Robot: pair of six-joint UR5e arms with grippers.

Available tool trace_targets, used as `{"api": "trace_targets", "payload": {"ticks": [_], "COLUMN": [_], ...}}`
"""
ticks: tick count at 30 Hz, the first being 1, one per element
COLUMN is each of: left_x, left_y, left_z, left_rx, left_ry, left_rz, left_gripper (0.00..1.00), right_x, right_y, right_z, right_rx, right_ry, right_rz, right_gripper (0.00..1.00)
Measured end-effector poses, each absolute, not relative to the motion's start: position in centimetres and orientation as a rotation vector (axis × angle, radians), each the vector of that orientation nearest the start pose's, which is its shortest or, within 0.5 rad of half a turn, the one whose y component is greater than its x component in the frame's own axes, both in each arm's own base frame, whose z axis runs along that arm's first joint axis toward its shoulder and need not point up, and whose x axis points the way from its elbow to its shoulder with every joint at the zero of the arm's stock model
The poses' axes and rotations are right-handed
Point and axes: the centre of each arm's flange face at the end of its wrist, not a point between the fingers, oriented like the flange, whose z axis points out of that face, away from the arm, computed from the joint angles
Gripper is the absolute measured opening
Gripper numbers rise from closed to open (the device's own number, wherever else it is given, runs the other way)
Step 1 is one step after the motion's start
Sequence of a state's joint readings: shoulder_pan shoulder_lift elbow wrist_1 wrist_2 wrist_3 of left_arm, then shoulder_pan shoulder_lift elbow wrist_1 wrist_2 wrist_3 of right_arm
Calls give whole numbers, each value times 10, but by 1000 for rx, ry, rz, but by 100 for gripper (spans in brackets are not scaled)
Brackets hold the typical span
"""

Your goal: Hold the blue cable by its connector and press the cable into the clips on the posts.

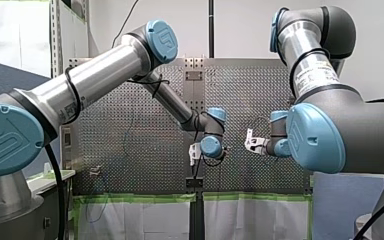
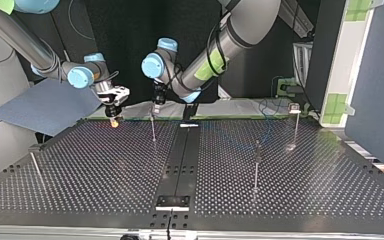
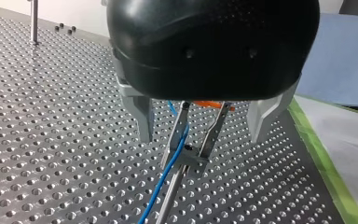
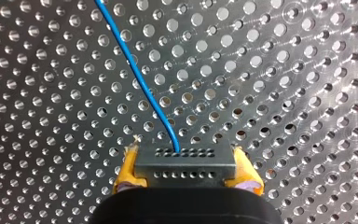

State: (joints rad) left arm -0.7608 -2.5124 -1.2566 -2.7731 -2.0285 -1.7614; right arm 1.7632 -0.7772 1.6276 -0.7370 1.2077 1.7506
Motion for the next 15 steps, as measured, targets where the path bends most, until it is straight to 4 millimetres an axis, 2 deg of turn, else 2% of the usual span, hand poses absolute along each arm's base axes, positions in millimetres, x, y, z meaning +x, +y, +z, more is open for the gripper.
{"api": "trace_targets", "payload": {"ticks": [15], "left_x": [459], "left_y": [-560], "left_z": [62], "left_rx": [213], "left_ry": [1822], "left_rz": [-238], "left_gripper": [100], "right_x": [289], "right_y": [-599], "right_z": [56], "right_rx": [1645], "right_ry": [-1166], "right_rz": [1672], "right_gripper": [0]}}
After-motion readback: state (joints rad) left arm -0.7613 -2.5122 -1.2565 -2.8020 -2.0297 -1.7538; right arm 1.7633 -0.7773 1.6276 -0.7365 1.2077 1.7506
